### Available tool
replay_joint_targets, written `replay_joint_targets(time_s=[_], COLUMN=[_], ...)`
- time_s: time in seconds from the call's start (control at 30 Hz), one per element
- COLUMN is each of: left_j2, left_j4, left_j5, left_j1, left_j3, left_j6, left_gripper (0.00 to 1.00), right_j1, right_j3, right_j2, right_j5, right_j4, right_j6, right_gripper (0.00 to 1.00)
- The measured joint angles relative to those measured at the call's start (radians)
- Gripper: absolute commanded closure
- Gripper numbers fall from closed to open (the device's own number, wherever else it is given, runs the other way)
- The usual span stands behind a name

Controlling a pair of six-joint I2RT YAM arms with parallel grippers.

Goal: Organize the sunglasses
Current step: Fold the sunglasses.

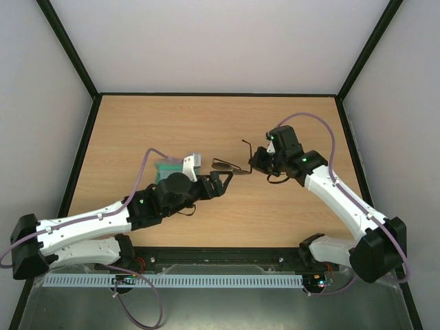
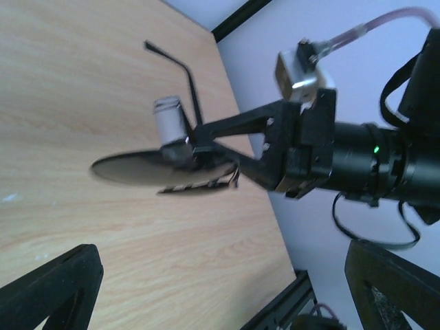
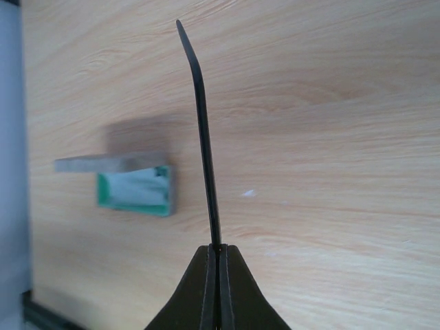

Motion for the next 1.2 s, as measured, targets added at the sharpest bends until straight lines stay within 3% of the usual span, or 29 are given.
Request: replay_joint_targets(time_s=[0.33,1.2], left_j2=[0.082,0.083], left_j4=[0.023,-0.136], left_j5=[-0.125,-0.173], left_j1=[0.018,0.040], left_j3=[0.184,0.253], left_j6=[0.105,0.198], left_gripper=[0.00,0.00], right_j1=[0.000,0.000], right_j3=[0.000,0.029], right_j2=[-0.027,-0.050], right_j5=[-0.212,-0.264], right_j4=[0.076,0.101], right_j6=[0.183,0.246], right_gripper=[0.99,0.99])
